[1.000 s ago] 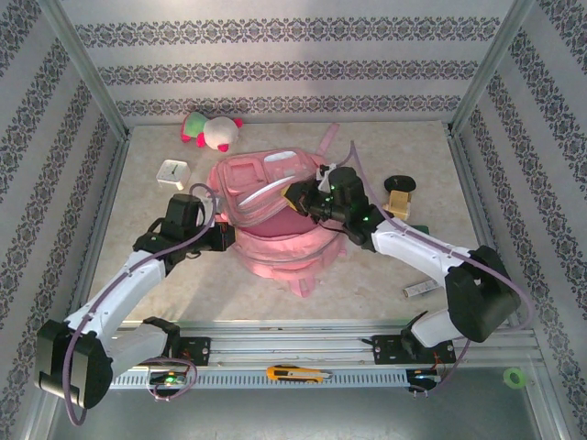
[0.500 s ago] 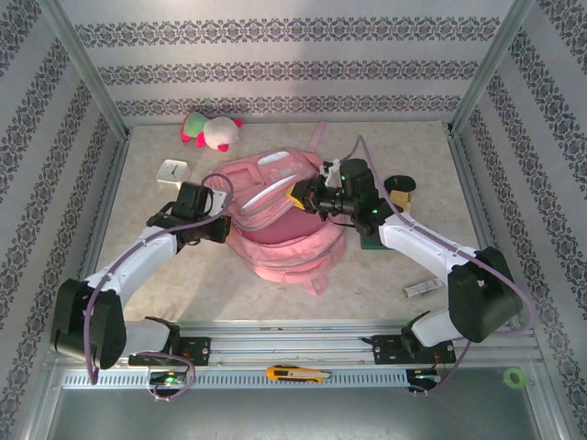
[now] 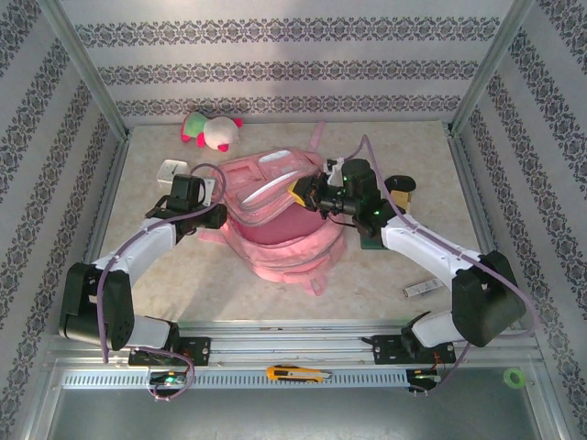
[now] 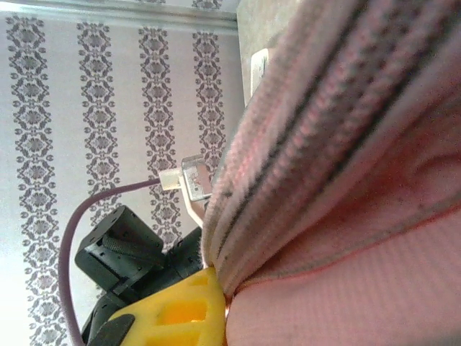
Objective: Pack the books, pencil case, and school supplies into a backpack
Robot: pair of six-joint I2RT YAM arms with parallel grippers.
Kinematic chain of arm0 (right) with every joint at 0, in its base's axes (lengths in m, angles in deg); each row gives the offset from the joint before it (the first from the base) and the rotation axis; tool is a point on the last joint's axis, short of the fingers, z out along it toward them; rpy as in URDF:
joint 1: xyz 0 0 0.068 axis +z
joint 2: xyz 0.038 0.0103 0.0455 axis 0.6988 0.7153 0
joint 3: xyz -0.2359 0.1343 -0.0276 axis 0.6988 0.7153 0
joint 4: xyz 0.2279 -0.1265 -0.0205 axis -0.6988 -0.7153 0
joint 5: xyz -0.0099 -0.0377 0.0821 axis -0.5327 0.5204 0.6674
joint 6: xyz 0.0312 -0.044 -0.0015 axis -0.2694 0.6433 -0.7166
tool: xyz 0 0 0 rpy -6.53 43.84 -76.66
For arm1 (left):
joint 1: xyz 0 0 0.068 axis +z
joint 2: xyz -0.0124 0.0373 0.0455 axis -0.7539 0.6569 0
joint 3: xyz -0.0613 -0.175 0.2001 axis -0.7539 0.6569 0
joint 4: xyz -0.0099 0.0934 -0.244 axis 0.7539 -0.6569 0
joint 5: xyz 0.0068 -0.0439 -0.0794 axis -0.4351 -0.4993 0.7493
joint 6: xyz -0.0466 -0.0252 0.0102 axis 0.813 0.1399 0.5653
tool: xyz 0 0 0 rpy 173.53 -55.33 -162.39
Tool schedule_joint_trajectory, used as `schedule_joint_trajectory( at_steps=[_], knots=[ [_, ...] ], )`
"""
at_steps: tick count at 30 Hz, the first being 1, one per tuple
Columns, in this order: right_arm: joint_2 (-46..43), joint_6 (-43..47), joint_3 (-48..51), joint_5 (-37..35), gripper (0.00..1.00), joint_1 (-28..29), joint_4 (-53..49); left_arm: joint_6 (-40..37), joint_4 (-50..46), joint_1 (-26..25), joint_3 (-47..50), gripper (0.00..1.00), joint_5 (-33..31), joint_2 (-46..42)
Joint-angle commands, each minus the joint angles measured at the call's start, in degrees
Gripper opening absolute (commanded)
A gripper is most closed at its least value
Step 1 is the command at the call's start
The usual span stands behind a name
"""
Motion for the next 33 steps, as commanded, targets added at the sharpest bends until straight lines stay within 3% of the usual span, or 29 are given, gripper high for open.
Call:
schedule_joint_trajectory(
  at_steps=[1, 4, 8, 10, 17, 27, 33],
  knots=[
    [-2.3, -1.0, 0.6, -11.0, 0.0, 1.3, 6.9, 7.2, 2.3, 0.7, -1.8, 0.45, 2.0, -4.1],
    [-1.5, -1.3, 0.7, -14.0, 0.0, 2.4, 8.0, 14.5, 1.4, 0.7, 0.8, 0.56, 4.5, -9.6],
    [-0.2, -1.4, 0.3, -14.0, 0.0, 3.1, 8.1, 25.3, -0.2, 0.7, 5.5, 0.59, 5.9, -17.6],
    [0.3, -1.4, 0.0, -13.8, 0.0, 3.5, 8.2, 27.7, -0.3, 0.7, 7.7, 0.6, 8.1, -20.4],
    [1.0, -0.6, -2.8, -15.7, 0.0, 4.6, 8.5, 31.8, -3.4, 0.7, 14.1, 0.61, 6.1, -25.6],
    [3.1, -0.8, -2.1, -28.4, 0.0, 9.4, 10.8, 42.8, 16.4, 0.6, 21.6, 0.59, 10.3, -15.1],
    [5.6, -1.3, -1.8, -34.2, 0.0, 12.1, 12.4, 39.8, 20.1, 0.6, 18.6, 0.58, 5.9, -7.2]
  ],
)
